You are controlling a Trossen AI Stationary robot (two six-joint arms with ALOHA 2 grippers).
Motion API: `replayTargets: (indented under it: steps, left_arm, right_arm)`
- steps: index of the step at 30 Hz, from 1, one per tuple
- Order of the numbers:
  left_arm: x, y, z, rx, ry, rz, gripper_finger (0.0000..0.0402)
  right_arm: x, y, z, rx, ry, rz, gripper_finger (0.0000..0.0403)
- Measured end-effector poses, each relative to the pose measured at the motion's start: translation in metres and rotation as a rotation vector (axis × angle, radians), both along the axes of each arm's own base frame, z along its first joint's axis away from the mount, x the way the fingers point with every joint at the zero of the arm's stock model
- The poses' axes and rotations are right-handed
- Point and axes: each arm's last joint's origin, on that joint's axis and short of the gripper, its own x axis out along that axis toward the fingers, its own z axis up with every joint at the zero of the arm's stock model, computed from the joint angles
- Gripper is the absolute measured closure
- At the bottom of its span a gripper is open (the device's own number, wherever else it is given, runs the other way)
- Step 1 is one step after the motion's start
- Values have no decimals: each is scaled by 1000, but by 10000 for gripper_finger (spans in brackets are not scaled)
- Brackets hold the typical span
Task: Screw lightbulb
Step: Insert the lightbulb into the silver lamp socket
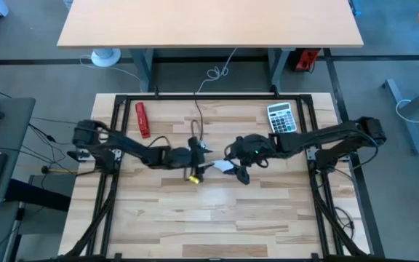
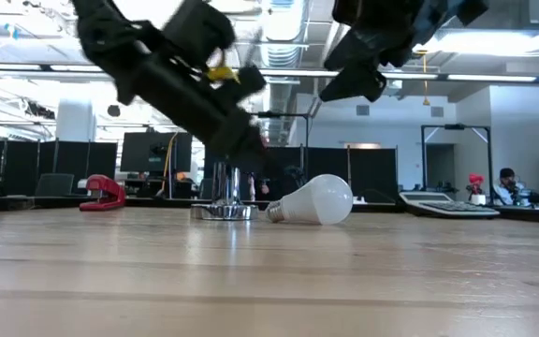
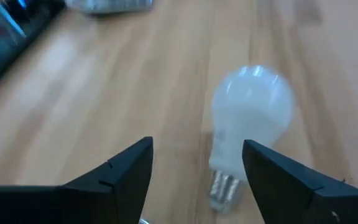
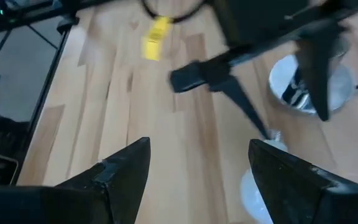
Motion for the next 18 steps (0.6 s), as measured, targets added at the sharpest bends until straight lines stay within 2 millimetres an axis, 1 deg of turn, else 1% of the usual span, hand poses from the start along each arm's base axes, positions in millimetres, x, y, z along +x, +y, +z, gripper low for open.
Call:
replayTargets:
  steps: [3,6,10,18]
  left_arm:
    - [9,8,-4,-57,48,-20,160]
    - [12,10,-6,-86,56,-66,160]
    - [11,9,-5,-75,63,-94,160]
    - [10,-2,-6,-61,91,-143,160]
  right_arm:
    - [-1,7,-2,-1,12,14,121]
    - [-1,10,-2,-2,13,23,121]
    - [-2,10,-3,-3,26,22,121]
    - [-1,10,-1,-2,11,20,121]
